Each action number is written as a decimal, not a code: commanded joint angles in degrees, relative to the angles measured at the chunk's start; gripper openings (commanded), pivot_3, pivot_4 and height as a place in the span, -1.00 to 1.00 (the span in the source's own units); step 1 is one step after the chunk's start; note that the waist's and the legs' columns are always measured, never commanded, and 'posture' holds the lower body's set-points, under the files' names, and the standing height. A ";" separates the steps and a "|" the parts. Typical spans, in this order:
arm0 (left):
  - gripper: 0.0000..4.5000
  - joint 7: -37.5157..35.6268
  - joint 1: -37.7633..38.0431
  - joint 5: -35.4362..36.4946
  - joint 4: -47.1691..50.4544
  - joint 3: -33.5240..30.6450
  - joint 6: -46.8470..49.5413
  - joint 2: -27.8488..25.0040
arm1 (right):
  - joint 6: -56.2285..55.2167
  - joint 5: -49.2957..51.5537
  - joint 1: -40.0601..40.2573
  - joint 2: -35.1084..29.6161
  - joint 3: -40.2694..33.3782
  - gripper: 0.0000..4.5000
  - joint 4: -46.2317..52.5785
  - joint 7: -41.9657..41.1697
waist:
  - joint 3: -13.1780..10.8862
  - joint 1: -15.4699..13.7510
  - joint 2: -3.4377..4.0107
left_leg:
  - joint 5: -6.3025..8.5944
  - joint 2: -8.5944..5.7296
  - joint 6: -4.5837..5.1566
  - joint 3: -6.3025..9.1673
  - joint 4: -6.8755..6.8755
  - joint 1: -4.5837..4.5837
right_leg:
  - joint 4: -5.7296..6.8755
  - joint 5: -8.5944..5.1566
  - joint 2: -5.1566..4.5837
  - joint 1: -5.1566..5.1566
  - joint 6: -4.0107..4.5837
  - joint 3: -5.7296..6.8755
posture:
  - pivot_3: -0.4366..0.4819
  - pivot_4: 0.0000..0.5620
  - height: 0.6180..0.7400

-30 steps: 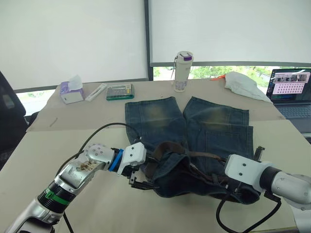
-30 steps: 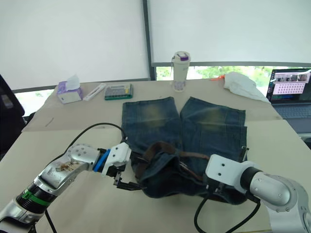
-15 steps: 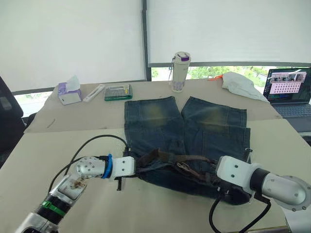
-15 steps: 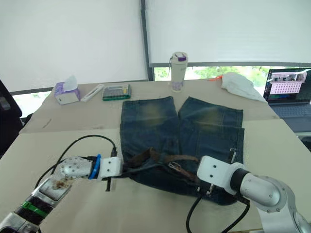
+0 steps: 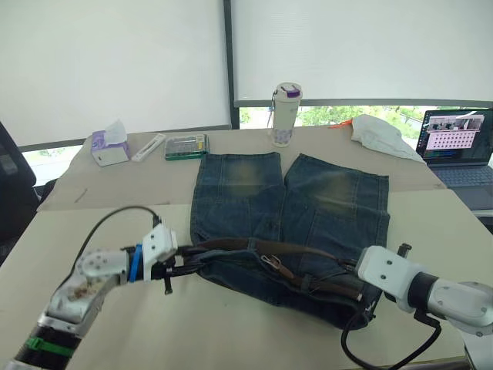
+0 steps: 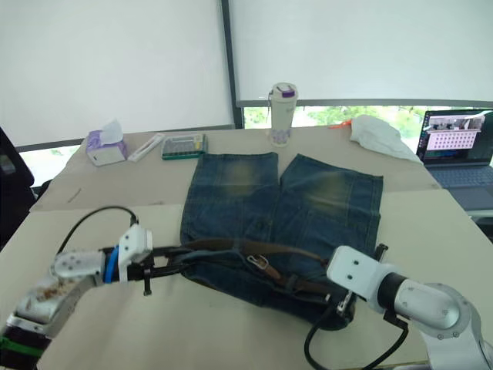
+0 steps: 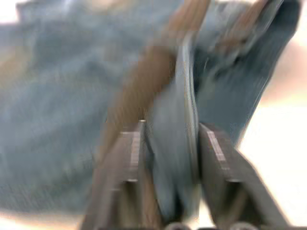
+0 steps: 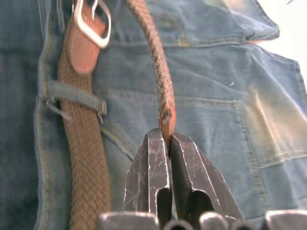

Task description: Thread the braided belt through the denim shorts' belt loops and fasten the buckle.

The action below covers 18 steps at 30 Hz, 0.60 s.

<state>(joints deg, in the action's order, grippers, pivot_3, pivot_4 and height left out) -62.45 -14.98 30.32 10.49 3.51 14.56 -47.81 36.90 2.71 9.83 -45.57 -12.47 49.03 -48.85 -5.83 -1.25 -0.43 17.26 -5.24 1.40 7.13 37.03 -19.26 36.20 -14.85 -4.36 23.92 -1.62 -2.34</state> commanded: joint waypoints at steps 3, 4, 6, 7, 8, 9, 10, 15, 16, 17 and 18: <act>0.67 -0.78 -13.98 3.80 1.69 3.61 13.26 3.43 | 2.83 3.56 -5.06 -2.07 4.56 -1.00 2.03 -0.39 | 0.02 0.14 -0.03 | 0.00 -0.03 0.00 -0.03 0.04 0.00 | 0.01 0.00 0.02 -0.02 0.00 0.08 | -0.05 -0.47 1.00; 0.67 -0.56 -14.95 3.78 0.97 3.86 14.81 4.11 | 2.72 3.08 -5.02 -2.89 5.37 -1.00 1.72 -0.31 | 0.07 0.27 0.02 | 0.00 -0.04 0.00 -0.06 0.06 -0.02 | -0.01 0.00 0.04 0.00 0.00 0.09 | -0.05 -0.47 1.00; 0.67 -0.86 -15.72 1.82 -1.71 4.81 15.92 4.54 | 2.67 2.66 -5.05 -2.76 6.21 -1.00 0.64 1.17 | 0.09 0.62 0.05 | 0.02 -0.04 0.04 -0.12 0.02 0.00 | 0.05 0.00 0.02 -0.02 0.00 0.03 | -0.05 -0.47 1.00; 0.67 -1.88 -15.89 1.09 -2.69 5.35 15.72 4.43 | 3.12 2.84 -5.32 -2.44 6.51 -1.00 0.31 1.92 | 0.08 0.90 0.03 | 0.02 -0.04 0.03 -0.11 0.00 -0.02 | 0.11 0.00 0.03 0.00 0.00 0.04 | -0.05 -0.47 1.00; 0.67 -2.78 -16.09 0.67 -3.73 5.84 15.98 4.31 | 3.10 2.78 -5.60 -2.35 7.03 -1.00 -0.06 2.49 | 0.07 1.10 0.02 | 0.02 -0.03 0.03 -0.14 0.00 0.00 | 0.29 0.00 0.04 0.08 0.00 -0.02 | -0.05 -0.47 1.00; 0.67 -5.04 -16.42 -0.83 -5.41 7.16 14.98 3.64 | 2.90 2.27 -6.11 -2.26 7.84 -1.00 -0.67 3.37 | 0.07 1.12 0.02 | 0.01 -0.03 0.02 -0.14 0.01 -0.01 | 0.47 0.00 0.03 0.13 0.00 -0.03 | -0.05 -0.47 1.00; 0.67 -6.64 -17.01 -1.56 -7.04 8.05 15.22 3.17 | 2.61 1.81 -6.40 -2.37 8.56 -1.00 -1.13 3.94 | 0.07 1.10 0.02 | 0.01 -0.03 0.01 -0.14 0.01 -0.01 | 0.49 0.00 0.03 0.15 0.00 -0.03 | -0.05 -0.47 1.00; 0.67 -11.04 -20.34 -6.37 -12.28 10.46 9.98 4.65 | 2.55 3.36 -7.17 -1.38 10.58 -1.00 -0.87 4.69 | 0.07 0.42 0.02 | 0.00 -0.06 0.00 -0.12 0.09 -0.03 | 0.48 0.00 0.04 0.16 0.00 0.01 | -0.05 -0.47 1.00; 0.67 -11.23 -20.70 -7.18 -12.73 10.67 8.80 5.30 | 2.49 3.59 -7.34 -1.24 10.88 -1.00 -0.74 4.71 | 0.07 0.30 0.02 | 0.00 -0.07 0.01 -0.10 0.14 -0.05 | 0.48 0.00 0.03 0.14 0.00 0.02 | -0.05 -0.47 1.00; 0.67 -10.99 -20.71 -8.77 -12.71 11.73 7.65 6.14 | 2.20 2.65 -7.34 -1.54 11.45 -1.00 -1.18 5.21 | 0.07 0.23 0.01 | 0.01 -0.09 0.01 -0.09 0.19 -0.05 | 0.48 0.00 0.01 0.11 0.00 0.02 | -0.05 -0.47 1.00; 0.67 -10.26 -20.68 -10.38 -13.10 12.62 6.92 6.95 | 1.99 1.83 -7.19 -1.92 11.77 -1.00 -1.57 5.59 | 0.07 0.19 0.01 | 0.01 -0.10 0.01 -0.09 0.21 -0.06 | 0.46 0.00 0.00 0.11 0.00 0.01 | -0.05 -0.47 1.00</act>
<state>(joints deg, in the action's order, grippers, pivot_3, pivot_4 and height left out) -72.89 -34.79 22.25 -2.88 14.94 23.83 -41.83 39.65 5.17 3.06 -46.97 -0.61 46.42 -44.31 -5.76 -1.06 -0.42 17.27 -5.34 1.41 7.04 37.25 -19.33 36.67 -14.85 -4.38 24.02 -1.63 -2.33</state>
